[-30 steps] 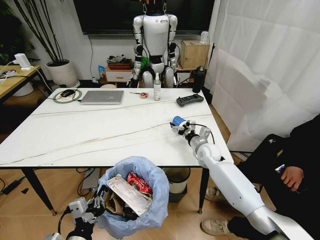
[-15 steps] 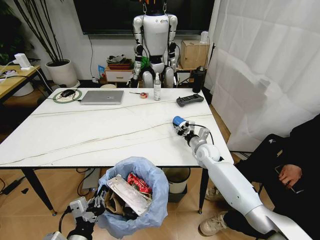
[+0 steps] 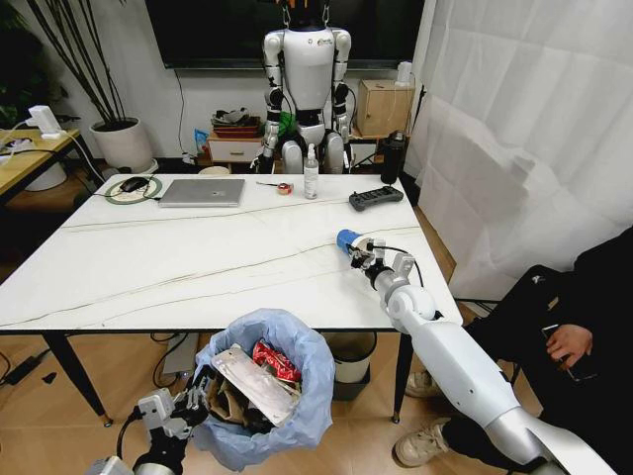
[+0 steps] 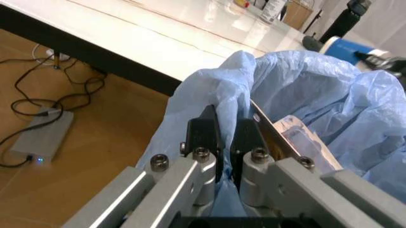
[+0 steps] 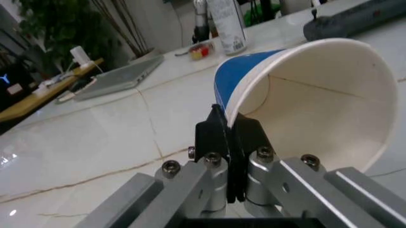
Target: Pick up the trash bin and place the trash from the table into it.
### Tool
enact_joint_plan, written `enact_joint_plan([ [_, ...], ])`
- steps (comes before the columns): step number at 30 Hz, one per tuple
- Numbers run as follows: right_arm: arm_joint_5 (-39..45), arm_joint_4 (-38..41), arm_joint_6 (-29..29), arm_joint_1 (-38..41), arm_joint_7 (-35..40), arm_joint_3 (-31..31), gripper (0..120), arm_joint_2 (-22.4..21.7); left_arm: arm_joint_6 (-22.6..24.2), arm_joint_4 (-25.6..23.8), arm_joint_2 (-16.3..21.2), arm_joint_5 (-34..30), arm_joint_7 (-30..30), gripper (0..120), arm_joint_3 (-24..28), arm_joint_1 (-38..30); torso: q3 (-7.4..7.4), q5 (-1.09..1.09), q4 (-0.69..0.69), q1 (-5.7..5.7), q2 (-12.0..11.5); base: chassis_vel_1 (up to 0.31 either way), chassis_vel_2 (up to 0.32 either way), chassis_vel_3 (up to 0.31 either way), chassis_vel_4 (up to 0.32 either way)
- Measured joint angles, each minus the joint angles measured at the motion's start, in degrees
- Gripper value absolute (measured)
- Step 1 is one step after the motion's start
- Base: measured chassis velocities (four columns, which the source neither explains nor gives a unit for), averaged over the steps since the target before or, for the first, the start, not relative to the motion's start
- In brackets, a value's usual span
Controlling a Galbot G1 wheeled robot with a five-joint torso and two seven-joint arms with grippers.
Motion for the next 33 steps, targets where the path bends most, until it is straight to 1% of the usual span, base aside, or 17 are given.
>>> enact_joint_plan([
  [2,1.8,7.8,0.0,-4.0,0.5,1.1,0,-4.0,0.1,0.3,0.5,-0.4,-0.1,0,0.3,-0.3,0.00,0.00,-0.02,0.00,0.0,0.000,0.000,0.000,0.000],
  [3,2.7,12.9,0.0,-6.7,0.7,1.5,0,-6.5,0.2,0.4,0.8,-0.6,-0.1,0,0.4,-0.5,0.00,-0.02,-0.03,0.00,0.0,0.000,0.000,0.000,0.000],
  [4,2.7,12.9,0.0,-6.7,0.7,1.5,0,-6.5,0.2,0.4,0.8,-0.6,-0.1,0,0.4,-0.5,0.00,-0.02,-0.03,0.00,0.0,0.000,0.000,0.000,0.000],
  [6,3.9,22.9,0.4,-12.4,1.3,1.5,0,-11.0,0.3,0.4,1.4,-1.2,-0.2,0,0.8,-0.8,0.00,0.00,-0.06,0.00,0.0,0.000,0.000,0.000,0.000],
  [8,4.5,28.9,0.6,-15.9,1.6,1.2,0,-13.5,0.5,0.4,1.8,-1.6,-0.2,0,0.9,-1.1,-0.01,0.00,-0.07,-0.01,0.0,0.000,0.000,0.000,0.000],
  [9,4.7,31.2,0.7,-17.3,1.7,1.0,0,-14.4,0.6,0.4,2.0,-1.9,-0.3,0,0.8,-1.2,-0.01,0.00,-0.05,-0.01,0.0,0.000,0.000,0.000,0.000],
  [10,4.9,37.0,0.9,-20.6,2.1,0.3,0,-16.5,0.8,0.4,2.5,-2.5,-0.4,0,0.7,-1.5,-0.01,-0.02,-0.04,-0.02,0.0,0.000,0.000,0.000,0.000],
  [12,5.0,41.9,1.3,-23.4,2.5,-1.0,0,-18.2,0.9,0.3,3.0,-3.1,-0.6,0,0.4,-1.8,-0.01,-0.01,-0.04,-0.02,0.0,0.000,0.000,0.000,0.000],
  [13,5.0,41.9,1.3,-23.4,2.5,-1.0,0,-18.2,0.9,0.3,3.0,-3.1,-0.6,0,0.4,-1.8,-0.01,-0.01,-0.04,-0.02,0.0,0.000,0.000,0.000,0.000],
  [15,4.9,46.1,2.0,-25.7,2.7,-3.4,0,-19.5,1.1,0.3,3.4,-3.6,-0.7,0,0.1,-2.0,-0.01,-0.02,-0.03,-0.02,0.0,0.000,0.000,0.000,0.000],
  [18,4.0,47.2,2.9,-27.2,2.5,-6.1,0,-20.0,1.2,0.4,3.4,-3.8,-0.8,0,0.1,-2.1,-0.01,-0.01,-0.02,-0.01,0.0,0.000,0.000,0.000,0.000],
  [20,3.8,47.2,3.1,-27.4,2.4,-6.6,0,-20.1,1.2,0.4,3.4,-3.8,-0.8,0,0.1,-2.1,-0.01,-0.01,-0.03,-0.01,0.0,0.000,0.000,0.000,0.000],
  [22,2.3,46.6,4.4,-28.0,1.0,-10.1,0,-20.7,1.3,0.4,3.2,-3.8,-0.8,0,0.2,-2.1,0.00,-0.01,-0.03,-0.01,0.0,0.000,0.000,0.000,0.000],
  [26,1.4,45.6,5.7,-27.5,-0.2,-13.2,0,-20.9,1.4,0.3,3.0,-3.7,-0.8,0,0.2,-2.1,0.00,-0.01,-0.02,-0.01,0.0,0.000,0.000,0.000,0.000],
  [28,1.4,45.6,5.7,-27.5,-0.2,-13.2,0,-20.9,1.4,0.3,3.0,-3.7,-0.8,0,0.2,-2.1,0.00,-0.01,-0.02,-0.01,0.0,0.000,0.000,0.000,0.000],
  [29,0.8,45.5,6.2,-27.2,-0.7,-14.7,0,-21.0,1.4,0.3,2.8,-3.6,-0.8,0,0.2,-2.1,0.00,-0.01,-0.02,0.00,0.0,0.000,0.000,0.000,0.000],
  [33,-0.5,45.4,6.7,-27.3,-1.1,-15.9,0,-21.2,1.4,0.2,2.6,-3.5,-0.9,0,0.3,-2.1,0.00,-0.01,-0.02,0.00,0.0,0.000,0.000,0.000,0.000],
])
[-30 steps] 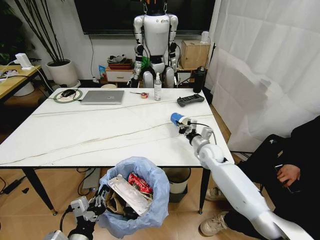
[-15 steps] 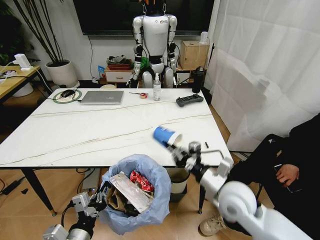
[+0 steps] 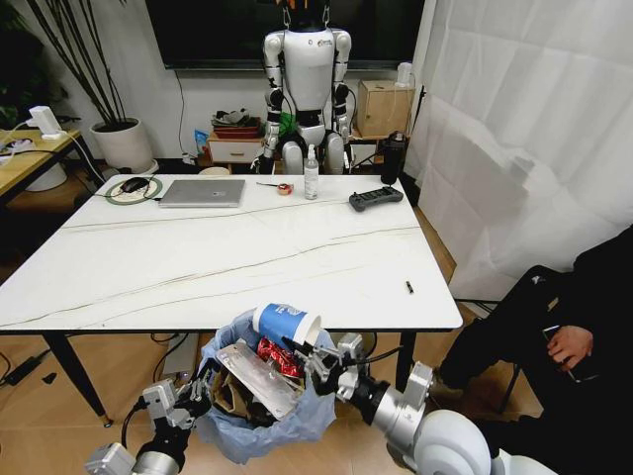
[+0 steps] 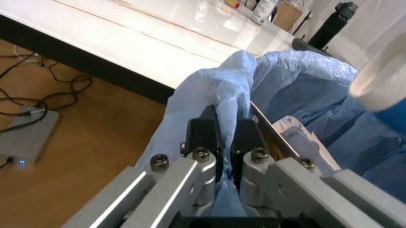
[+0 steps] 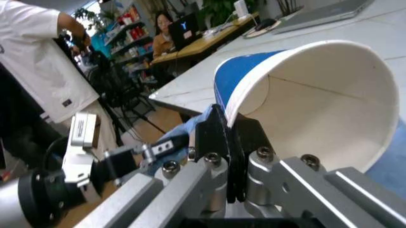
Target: Pick up the trash bin and place the trash from the table into it.
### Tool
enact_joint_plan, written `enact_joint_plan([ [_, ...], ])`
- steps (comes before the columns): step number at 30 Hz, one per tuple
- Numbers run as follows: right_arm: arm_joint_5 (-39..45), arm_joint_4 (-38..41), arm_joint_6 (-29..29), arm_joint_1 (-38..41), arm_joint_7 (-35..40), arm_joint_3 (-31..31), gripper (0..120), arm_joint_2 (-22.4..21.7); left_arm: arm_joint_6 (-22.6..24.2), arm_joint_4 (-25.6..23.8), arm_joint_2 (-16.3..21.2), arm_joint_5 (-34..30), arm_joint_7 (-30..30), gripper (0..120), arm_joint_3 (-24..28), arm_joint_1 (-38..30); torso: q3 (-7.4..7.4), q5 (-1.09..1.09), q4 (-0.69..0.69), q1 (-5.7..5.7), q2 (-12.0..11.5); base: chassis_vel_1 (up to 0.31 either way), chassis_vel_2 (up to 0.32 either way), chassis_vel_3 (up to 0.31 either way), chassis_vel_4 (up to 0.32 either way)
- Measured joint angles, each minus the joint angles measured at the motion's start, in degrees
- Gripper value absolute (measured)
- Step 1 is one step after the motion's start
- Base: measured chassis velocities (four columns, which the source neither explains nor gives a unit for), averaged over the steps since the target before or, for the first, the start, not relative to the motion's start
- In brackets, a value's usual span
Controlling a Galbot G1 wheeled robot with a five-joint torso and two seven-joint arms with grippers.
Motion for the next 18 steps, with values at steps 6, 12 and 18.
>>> enact_joint_plan([
  [6,-2.8,-0.1,0.8,-0.6,-0.9,-1.9,4,-0.2,0.0,0.0,-0.5,0.3,0.0,0,0.3,-0.2,0.00,0.00,-0.01,0.00,0.0,0.000,0.000,0.000,0.000],
  [12,-4.3,-0.9,0.6,-0.1,-0.8,-2.6,25,0.1,0.1,0.2,-0.9,0.7,0.0,0,0.7,-0.4,0.00,0.00,0.00,0.00,0.0,0.000,0.000,0.000,0.000],
  [18,-5.4,-1.5,0.1,-0.6,0.2,-1.2,47,-0.2,0.1,0.3,-0.9,0.8,0.1,0,0.8,-0.5,0.00,0.01,0.00,0.01,0.0,0.000,0.000,0.000,0.000],
])
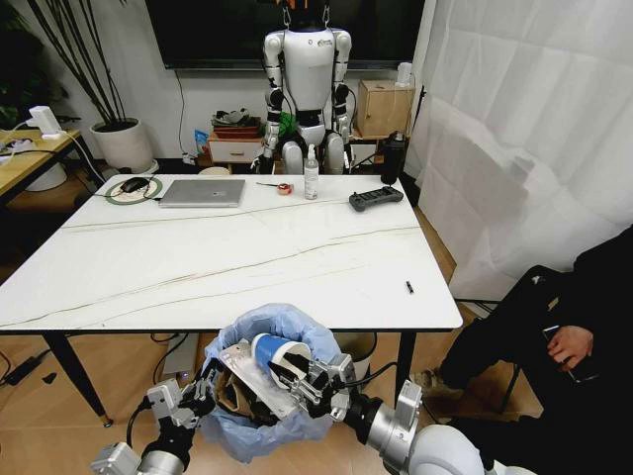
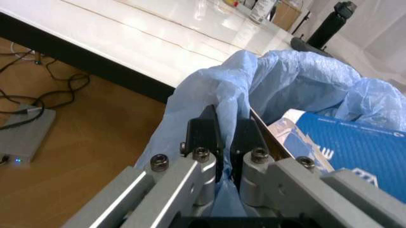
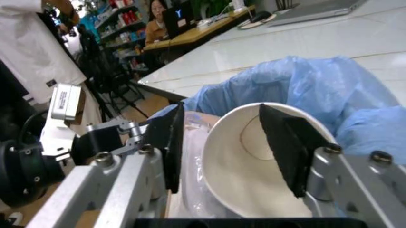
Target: Pick up the trash bin and place the trash from the table into it.
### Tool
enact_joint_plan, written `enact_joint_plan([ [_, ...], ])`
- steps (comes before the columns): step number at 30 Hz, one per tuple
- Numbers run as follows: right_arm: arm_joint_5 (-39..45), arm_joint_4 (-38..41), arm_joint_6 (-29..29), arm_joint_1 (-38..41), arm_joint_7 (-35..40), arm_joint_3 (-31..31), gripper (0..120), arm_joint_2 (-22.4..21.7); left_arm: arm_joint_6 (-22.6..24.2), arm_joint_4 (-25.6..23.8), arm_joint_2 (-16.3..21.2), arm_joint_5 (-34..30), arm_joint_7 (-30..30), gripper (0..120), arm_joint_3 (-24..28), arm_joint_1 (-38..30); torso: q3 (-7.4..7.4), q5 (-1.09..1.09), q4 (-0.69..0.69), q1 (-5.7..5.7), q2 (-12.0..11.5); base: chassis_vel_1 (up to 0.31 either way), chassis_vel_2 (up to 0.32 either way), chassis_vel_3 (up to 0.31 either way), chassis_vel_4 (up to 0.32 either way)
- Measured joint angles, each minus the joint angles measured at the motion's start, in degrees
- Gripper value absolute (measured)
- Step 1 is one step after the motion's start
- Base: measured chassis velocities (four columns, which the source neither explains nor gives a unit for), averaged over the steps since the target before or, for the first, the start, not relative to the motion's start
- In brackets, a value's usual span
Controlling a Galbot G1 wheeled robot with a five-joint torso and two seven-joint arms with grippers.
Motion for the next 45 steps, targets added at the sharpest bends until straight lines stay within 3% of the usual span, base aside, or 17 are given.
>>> enact_joint_plan([
  [11,1.6,3.1,-2.1,-1.2,4.9,5.1,90,-1.8,-0.1,0.8,0.4,-0.2,0.2,0,0.0,0.0,0.00,0.00,-0.01,0.00,0.0,0.000,0.000,0.000,0.000],
  [15,2.3,2.6,-3.6,0.0,7.1,8.9,98,0.0,-0.1,0.9,0.5,-0.5,0.3,0,0.1,-0.1,0.00,0.00,-0.02,-0.01,0.0,0.000,0.000,0.000,0.000],
  [19,2.2,-5.1,-6.5,4.7,9.7,17.4,100,3.3,-0.3,0.9,0.8,-0.6,0.4,0,0.1,0.0,0.00,0.00,0.00,0.00,0.0,0.000,0.000,0.000,0.000],
  [25,0.3,-18.6,-8.6,7.8,6.7,24.2,100,2.7,-0.3,0.7,1.2,-0.9,0.4,0,0.1,0.0,0.01,0.00,-0.01,0.01,0.0,0.000,0.000,0.000,0.000],
  [28,0.3,-20.5,-8.8,8.1,5.9,24.6,100,2.6,-0.3,0.7,1.3,-0.9,0.4,0,0.1,0.0,0.01,0.00,-0.02,0.00,0.0,0.000,0.000,0.000,0.000],
  [30,-0.1,-26.5,-10.0,8.9,3.6,24.6,100,1.8,-0.3,0.7,1.1,-0.9,0.4,0,0.1,0.1,0.00,0.00,-0.01,0.00,0.0,0.000,0.000,0.000,0.000],
  [36,-0.2,-30.1,-10.4,9.5,3.0,23.0,99,2.0,-0.3,0.7,0.8,-0.7,0.4,0,0.1,0.1,0.00,0.00,-0.01,-0.01,0.0,0.000,0.000,0.000,0.000],
  [45,-0.7,-34.8,-10.0,11.4,2.3,21.2,71,2.5,-0.3,0.7,0.5,-0.5,0.4,0,0.1,0.3,-0.02,-0.05,-0.01,-0.02,0.0,0.000,0.000,0.000,0.000],
])
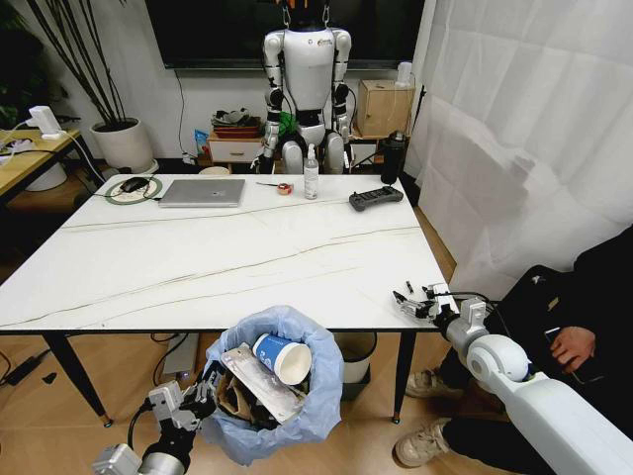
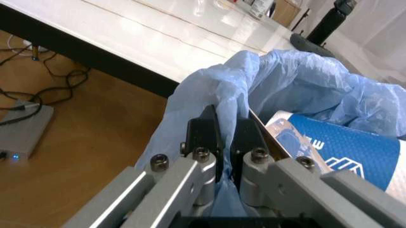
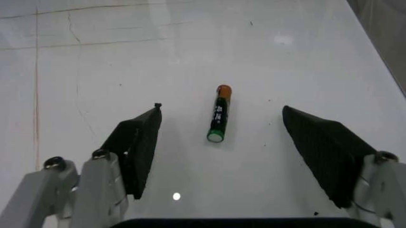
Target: Pick up the trash bin and place the trash from the table into it.
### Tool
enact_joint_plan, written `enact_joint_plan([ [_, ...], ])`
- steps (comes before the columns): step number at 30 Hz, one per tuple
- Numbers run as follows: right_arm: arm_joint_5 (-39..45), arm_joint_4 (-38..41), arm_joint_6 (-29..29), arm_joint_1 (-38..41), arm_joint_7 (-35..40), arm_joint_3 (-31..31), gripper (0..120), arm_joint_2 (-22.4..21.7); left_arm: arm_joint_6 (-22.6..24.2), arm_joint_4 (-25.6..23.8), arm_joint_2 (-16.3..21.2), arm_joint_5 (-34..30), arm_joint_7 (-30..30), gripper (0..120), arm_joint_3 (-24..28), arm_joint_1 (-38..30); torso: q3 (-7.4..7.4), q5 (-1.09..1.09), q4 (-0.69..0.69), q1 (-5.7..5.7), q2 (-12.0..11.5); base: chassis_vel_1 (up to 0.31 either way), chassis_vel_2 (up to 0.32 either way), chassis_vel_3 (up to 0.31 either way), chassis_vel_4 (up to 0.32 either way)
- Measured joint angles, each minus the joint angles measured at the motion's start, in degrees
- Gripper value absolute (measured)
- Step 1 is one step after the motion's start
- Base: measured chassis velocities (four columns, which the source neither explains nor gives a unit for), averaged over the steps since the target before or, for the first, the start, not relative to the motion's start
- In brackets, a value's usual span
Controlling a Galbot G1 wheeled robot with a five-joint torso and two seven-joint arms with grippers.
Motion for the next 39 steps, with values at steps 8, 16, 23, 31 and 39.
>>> enact_joint_plan([
  [8,-0.3,0.4,0.1,-0.4,0.0,-0.4,41,-0.2,0.0,0.1,0.0,0.0,0.0,0,0.0,-0.1,0.00,0.03,-0.01,0.00,0.0,0.000,0.000,0.000,0.000],
  [16,-0.6,0.6,0.1,-0.2,0.3,-1.6,11,-0.1,0.0,0.4,0.1,-0.1,0.0,0,0.0,-0.4,0.00,0.03,0.00,0.00,0.0,0.000,0.000,0.000,0.000],
  [23,-1.1,0.5,0.1,-0.1,0.4,-2.1,0,-0.1,0.0,0.7,0.3,-0.5,0.0,0,-0.1,-0.6,0.01,0.03,0.01,0.00,0.0,0.000,0.000,0.000,0.000],
  [31,3.4,9.2,2.0,-1.7,-1.7,2.2,0,-0.1,0.0,1.1,0.6,-1.0,-0.1,0,-0.1,-0.9,0.06,0.10,0.01,0.06,-0.1,0.000,0.000,0.000,0.000],
  [39,13.1,31.0,5.2,-1.8,-7.1,-2.0,0,-1.4,0.3,0.9,0.6,-1.1,-0.2,0,-0.2,-0.9,0.01,0.00,0.02,0.01,0.0,0.000,0.000,0.000,0.000],
])
